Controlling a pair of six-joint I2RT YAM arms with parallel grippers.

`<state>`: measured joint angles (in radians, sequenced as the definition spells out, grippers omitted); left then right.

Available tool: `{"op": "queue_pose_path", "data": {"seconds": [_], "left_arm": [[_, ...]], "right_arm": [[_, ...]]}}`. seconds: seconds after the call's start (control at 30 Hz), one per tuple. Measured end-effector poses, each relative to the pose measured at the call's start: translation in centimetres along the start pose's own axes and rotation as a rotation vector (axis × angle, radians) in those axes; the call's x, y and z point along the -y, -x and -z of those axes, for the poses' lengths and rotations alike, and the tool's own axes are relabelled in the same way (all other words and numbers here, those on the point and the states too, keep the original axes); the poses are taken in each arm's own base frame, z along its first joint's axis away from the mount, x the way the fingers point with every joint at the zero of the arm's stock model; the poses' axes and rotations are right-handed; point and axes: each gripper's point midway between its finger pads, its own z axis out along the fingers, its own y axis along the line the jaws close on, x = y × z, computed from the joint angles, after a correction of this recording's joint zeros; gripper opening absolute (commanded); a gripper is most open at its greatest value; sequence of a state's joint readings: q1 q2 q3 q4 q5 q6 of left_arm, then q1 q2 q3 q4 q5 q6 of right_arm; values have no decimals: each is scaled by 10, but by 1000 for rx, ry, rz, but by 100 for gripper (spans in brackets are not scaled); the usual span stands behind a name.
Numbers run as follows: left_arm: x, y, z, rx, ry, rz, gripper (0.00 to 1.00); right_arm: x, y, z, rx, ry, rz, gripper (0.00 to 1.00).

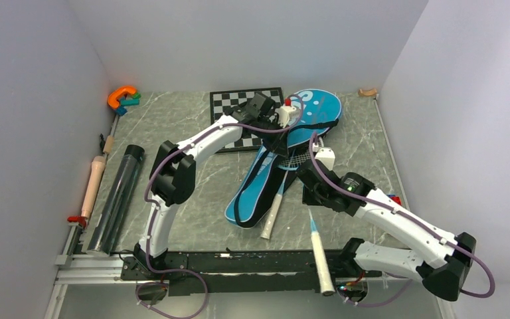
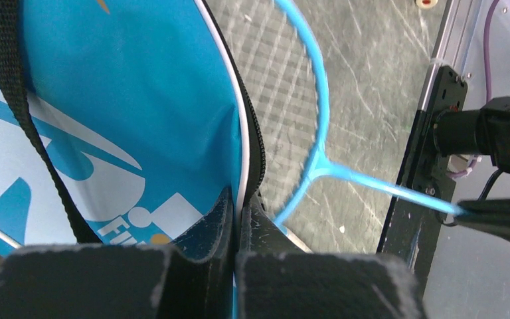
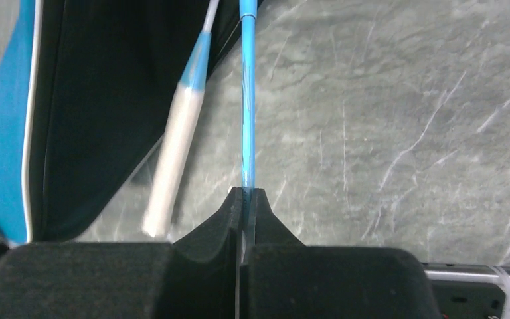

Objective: Pack up the badminton gear

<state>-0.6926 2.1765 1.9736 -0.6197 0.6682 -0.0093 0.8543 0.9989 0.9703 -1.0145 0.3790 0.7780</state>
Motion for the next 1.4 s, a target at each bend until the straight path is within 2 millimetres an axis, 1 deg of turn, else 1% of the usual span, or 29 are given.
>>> {"op": "queue_pose_path", "data": {"seconds": [0.13,0.23,0.37,0.47,0.57,0.67,0.77,0.93,1.13,1.17,1.2,1.23,1.3,1.33,1.4], "left_arm": [[3,-16,-1,-26,-14,-5,0],[8,-23,4,-32,-20,-6,0],[20,-22,15,-17,-39,-17,0],[29,-20,22,-7,-56,-25,0],[34,-19,25,-1,-69,-32,0],[37,-23,26,-7,-82,-26,0],[38,-27,26,-16,-87,-19,0],[42,-30,29,-18,-97,-20,0],[45,-33,34,-29,-102,-11,0],[44,-33,34,-28,-100,-11,0],[43,-33,34,-27,-96,-13,0],[41,-32,34,-24,-94,-22,0],[40,-32,35,-19,-92,-31,0],[39,-34,35,-22,-91,-30,0],[37,-36,36,-26,-89,-29,0]], "right_arm": [[5,9,-19,84,-65,-75,0],[7,14,-31,126,-109,-112,0],[2,27,-47,187,-155,-152,0],[-1,33,-59,218,-187,-173,0],[-5,36,-72,236,-210,-192,0],[-9,40,-85,255,-227,-213,0],[-15,47,-96,278,-220,-235,0],[-30,64,-110,339,-135,-259,0],[-36,73,-128,345,-89,-271,0],[-36,75,-132,340,-85,-276,2],[-34,76,-136,330,-80,-282,10],[-33,75,-142,312,-77,-282,21],[-33,71,-149,281,-68,-275,40],[-33,70,-152,269,-63,-270,47],[-34,67,-154,248,-45,-266,56]]}}
